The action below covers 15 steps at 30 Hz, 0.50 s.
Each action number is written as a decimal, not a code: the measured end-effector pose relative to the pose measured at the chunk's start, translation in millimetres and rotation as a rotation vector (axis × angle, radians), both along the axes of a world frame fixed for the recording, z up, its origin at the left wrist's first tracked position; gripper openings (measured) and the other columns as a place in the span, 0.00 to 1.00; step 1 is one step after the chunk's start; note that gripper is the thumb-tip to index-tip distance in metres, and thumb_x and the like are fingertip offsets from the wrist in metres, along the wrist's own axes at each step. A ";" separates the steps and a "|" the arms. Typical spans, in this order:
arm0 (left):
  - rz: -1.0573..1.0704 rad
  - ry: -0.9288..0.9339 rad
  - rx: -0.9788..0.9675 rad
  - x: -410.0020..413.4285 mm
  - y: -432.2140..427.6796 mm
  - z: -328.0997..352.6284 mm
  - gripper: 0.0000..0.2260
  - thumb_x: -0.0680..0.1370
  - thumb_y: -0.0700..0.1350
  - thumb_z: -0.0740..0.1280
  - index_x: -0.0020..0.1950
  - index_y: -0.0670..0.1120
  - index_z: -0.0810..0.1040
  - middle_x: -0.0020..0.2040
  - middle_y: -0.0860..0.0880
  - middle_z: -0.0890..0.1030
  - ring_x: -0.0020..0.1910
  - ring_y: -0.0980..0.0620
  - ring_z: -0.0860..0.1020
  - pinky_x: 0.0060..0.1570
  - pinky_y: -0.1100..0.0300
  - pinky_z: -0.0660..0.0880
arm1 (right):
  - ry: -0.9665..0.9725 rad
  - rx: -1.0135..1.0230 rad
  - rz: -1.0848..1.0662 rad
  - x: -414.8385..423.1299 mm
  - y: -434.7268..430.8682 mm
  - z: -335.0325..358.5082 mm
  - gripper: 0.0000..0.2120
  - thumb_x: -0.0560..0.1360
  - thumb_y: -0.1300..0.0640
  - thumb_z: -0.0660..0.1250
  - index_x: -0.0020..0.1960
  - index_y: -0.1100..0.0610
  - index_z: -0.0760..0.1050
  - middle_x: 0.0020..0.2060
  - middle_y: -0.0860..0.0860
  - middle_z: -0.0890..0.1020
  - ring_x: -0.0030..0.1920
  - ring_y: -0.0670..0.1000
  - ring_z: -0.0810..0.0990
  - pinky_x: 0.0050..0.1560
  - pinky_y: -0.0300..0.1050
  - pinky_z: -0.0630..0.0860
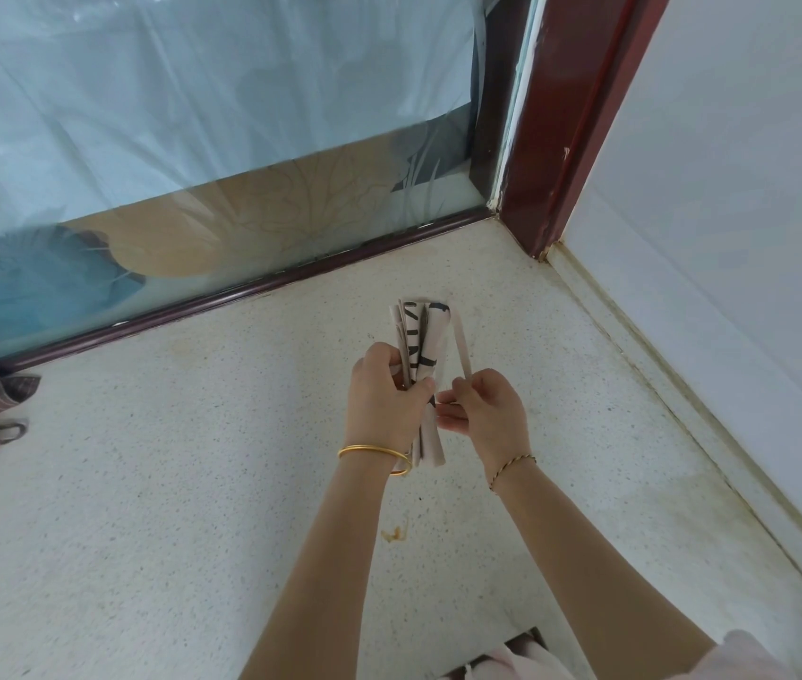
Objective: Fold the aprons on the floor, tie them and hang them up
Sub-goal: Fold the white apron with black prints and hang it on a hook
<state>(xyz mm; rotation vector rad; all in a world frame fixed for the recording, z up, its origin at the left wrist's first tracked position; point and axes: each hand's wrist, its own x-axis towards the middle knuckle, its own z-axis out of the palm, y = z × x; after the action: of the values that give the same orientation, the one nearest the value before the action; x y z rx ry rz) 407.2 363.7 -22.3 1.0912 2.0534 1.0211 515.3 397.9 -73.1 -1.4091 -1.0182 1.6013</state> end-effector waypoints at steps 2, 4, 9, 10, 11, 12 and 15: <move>-0.008 -0.035 0.013 1.8 -0.2 1.6 0.10 0.73 0.41 0.71 0.48 0.44 0.71 0.45 0.47 0.78 0.39 0.56 0.75 0.34 0.70 0.69 | 0.093 -0.057 0.029 -5.2 -2.9 1.7 0.08 0.80 0.58 0.59 0.45 0.59 0.73 0.41 0.57 0.80 0.40 0.53 0.81 0.45 0.49 0.81; -0.019 -0.070 0.026 7.5 -0.7 5.8 0.10 0.73 0.41 0.71 0.48 0.45 0.70 0.44 0.50 0.78 0.37 0.59 0.75 0.32 0.71 0.71 | 0.148 -0.111 0.052 -12.7 -6.2 1.7 0.14 0.82 0.50 0.55 0.52 0.57 0.75 0.47 0.56 0.81 0.47 0.52 0.81 0.51 0.49 0.79; -0.123 -0.111 -0.062 11.0 -2.7 15.9 0.08 0.74 0.43 0.70 0.49 0.43 0.74 0.37 0.50 0.77 0.33 0.55 0.74 0.36 0.64 0.76 | 0.077 -0.113 0.030 -19.6 -7.8 -1.2 0.20 0.81 0.46 0.53 0.56 0.60 0.74 0.44 0.57 0.79 0.43 0.53 0.79 0.46 0.50 0.77; -0.150 -0.119 -0.092 6.9 -3.2 18.1 0.07 0.76 0.43 0.68 0.49 0.41 0.76 0.36 0.48 0.78 0.31 0.54 0.74 0.34 0.62 0.75 | 0.035 -0.108 0.029 -17.4 -7.2 -3.5 0.20 0.81 0.46 0.53 0.55 0.60 0.74 0.44 0.57 0.78 0.42 0.53 0.78 0.45 0.50 0.76; -0.158 -0.107 -0.109 2.3 -3.6 20.0 0.07 0.77 0.43 0.66 0.48 0.40 0.78 0.36 0.46 0.79 0.28 0.53 0.73 0.32 0.62 0.74 | -0.006 -0.102 0.030 -14.8 -7.1 -4.8 0.20 0.81 0.45 0.52 0.55 0.60 0.74 0.43 0.57 0.77 0.42 0.53 0.76 0.45 0.51 0.75; -0.153 -0.053 -0.115 -2.2 -3.7 20.9 0.08 0.78 0.42 0.64 0.46 0.39 0.79 0.37 0.46 0.80 0.27 0.54 0.72 0.31 0.62 0.73 | -0.030 -0.099 0.029 -12.4 -7.5 -6.4 0.20 0.81 0.45 0.52 0.54 0.60 0.74 0.42 0.56 0.76 0.42 0.52 0.75 0.46 0.50 0.74; -0.193 0.289 -0.185 -8.6 -2.6 24.6 0.08 0.78 0.44 0.64 0.44 0.43 0.81 0.44 0.48 0.81 0.35 0.53 0.76 0.39 0.57 0.76 | -0.046 -0.094 0.026 -8.7 -8.5 -8.3 0.19 0.81 0.45 0.53 0.53 0.60 0.73 0.41 0.54 0.74 0.41 0.51 0.73 0.46 0.48 0.73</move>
<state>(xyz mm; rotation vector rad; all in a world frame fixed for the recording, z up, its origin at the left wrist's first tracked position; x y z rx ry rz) 398.6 361.0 2.3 1.3698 2.1617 0.5935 506.6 389.4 -81.5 -1.5073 -1.0031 1.6610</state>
